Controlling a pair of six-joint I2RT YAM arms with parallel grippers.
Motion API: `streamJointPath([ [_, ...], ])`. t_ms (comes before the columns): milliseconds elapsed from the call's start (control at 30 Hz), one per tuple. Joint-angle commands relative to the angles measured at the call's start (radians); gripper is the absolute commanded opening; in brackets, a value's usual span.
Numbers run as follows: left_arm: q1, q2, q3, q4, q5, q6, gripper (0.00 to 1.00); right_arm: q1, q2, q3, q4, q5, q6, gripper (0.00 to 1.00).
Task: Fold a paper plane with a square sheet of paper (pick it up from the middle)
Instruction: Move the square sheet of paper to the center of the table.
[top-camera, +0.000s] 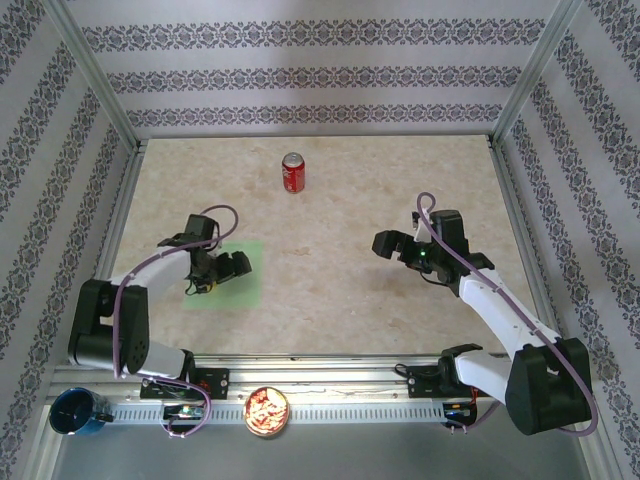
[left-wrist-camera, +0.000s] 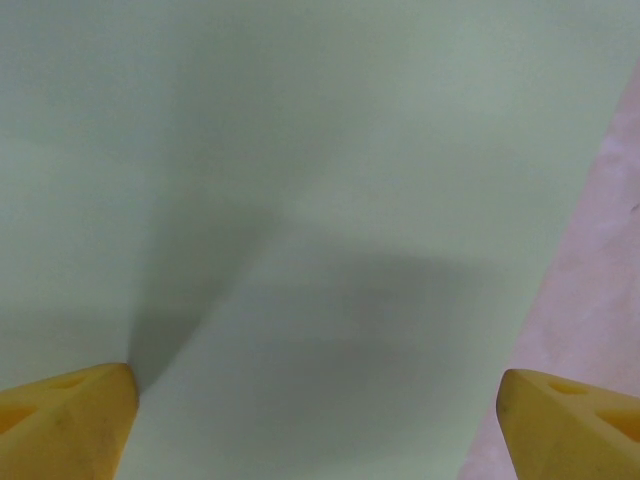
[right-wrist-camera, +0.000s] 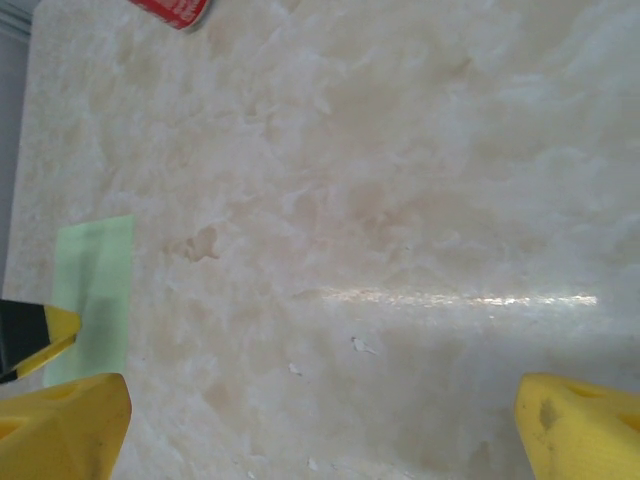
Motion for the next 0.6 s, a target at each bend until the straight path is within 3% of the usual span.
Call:
streamJointPath([
  [0, -0.044, 0.044, 0.027, -0.055, -0.023, 0.011, 0.92, 0.001, -0.026, -0.013, -0.029, 0.061, 0.016, 0.98],
  [167, -0.163, 0.085, 0.046, -0.016, -0.001, -0.063, 0.91, -0.045, -0.096, -0.063, 0.023, 0.068, 0.093, 0.98],
  [333, -0.331, 0.184, 0.111, 0.043, -0.004, -0.158, 0.91, -0.198, -0.172, -0.128, 0.080, -0.166, 0.071, 0.98],
  [567, -0.554, 0.348, 0.345, -0.022, -0.133, -0.254, 0.91, -0.210, -0.223, -0.166, 0.096, -0.242, 0.075, 0.98],
])
